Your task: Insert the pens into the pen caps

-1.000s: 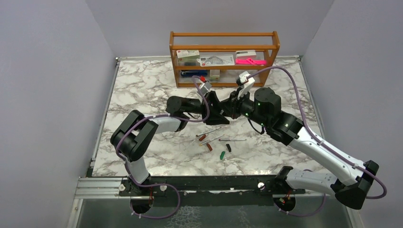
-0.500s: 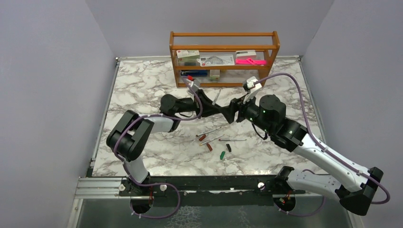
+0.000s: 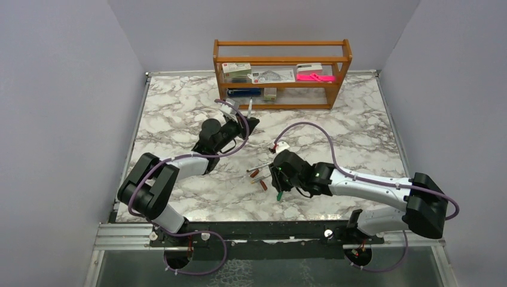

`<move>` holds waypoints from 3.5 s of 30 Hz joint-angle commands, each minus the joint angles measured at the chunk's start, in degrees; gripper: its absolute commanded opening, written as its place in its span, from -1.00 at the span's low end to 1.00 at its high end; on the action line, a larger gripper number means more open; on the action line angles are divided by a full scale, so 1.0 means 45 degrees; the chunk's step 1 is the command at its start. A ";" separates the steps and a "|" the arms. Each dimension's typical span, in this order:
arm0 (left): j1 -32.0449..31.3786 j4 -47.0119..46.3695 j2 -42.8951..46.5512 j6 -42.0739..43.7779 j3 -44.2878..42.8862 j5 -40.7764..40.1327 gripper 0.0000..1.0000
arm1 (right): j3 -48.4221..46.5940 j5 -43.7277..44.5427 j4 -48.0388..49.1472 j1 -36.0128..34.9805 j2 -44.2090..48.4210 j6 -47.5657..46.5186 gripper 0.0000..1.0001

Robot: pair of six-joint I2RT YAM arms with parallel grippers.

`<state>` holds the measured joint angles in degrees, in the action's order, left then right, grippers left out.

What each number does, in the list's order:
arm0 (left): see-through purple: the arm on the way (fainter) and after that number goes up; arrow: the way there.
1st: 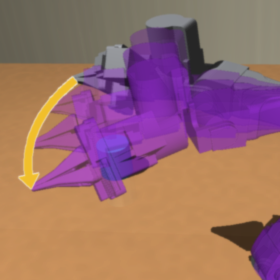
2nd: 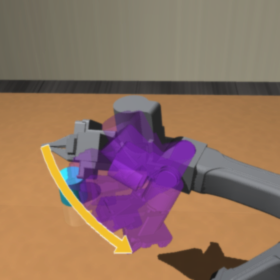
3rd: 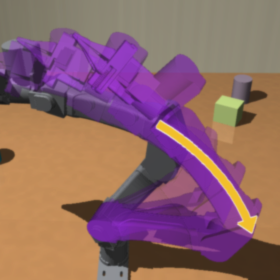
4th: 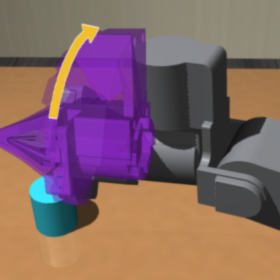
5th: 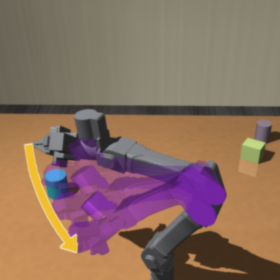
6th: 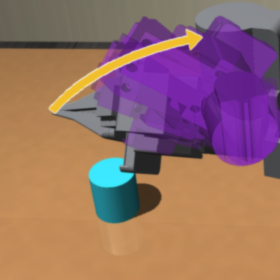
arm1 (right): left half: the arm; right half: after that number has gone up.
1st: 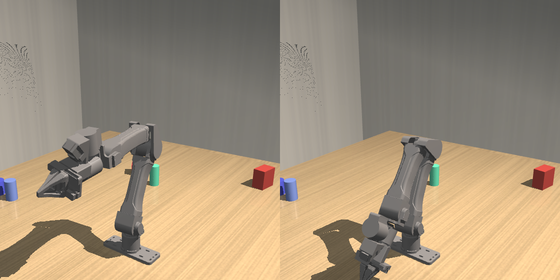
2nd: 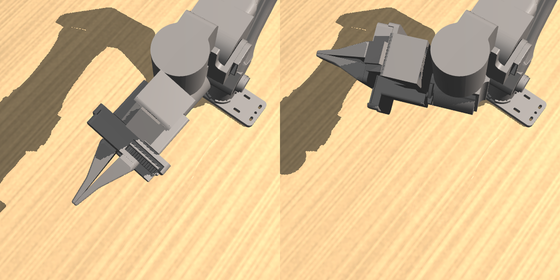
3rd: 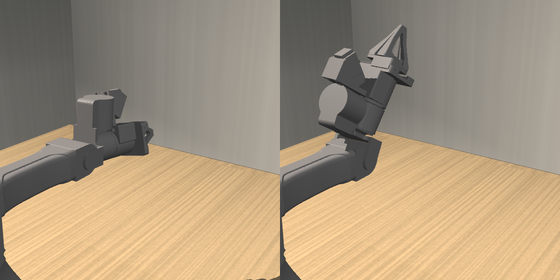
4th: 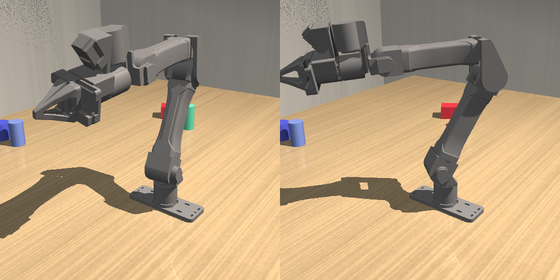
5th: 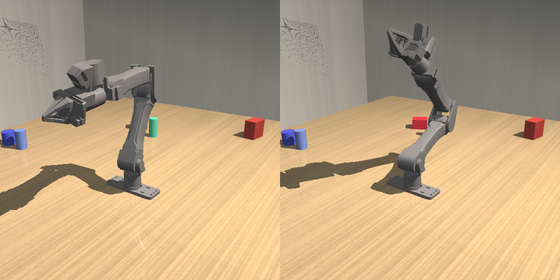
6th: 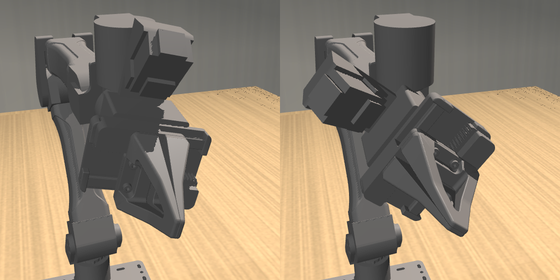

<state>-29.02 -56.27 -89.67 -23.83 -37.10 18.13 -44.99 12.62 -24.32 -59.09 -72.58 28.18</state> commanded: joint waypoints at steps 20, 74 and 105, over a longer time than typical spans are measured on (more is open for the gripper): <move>-0.0037 0.1153 0.0582 0.0355 -0.0049 -0.1682 -1.00 | 0.1837 0.0289 0.0618 -0.0617 0.0142 0.3544 -0.08; -0.0002 0.1570 0.0937 -0.0711 0.0124 -0.1720 -1.00 | -0.0021 0.2625 -0.0120 -0.0965 -0.1415 0.2705 -0.98; -0.2569 -0.7990 -0.2369 -0.8168 0.1223 0.3123 -1.00 | 0.1017 0.2109 0.9795 0.3436 0.3674 -0.0480 -0.98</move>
<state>-39.29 -83.74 -96.20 -56.64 -30.22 29.17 -38.33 25.02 15.14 -43.81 -54.74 28.62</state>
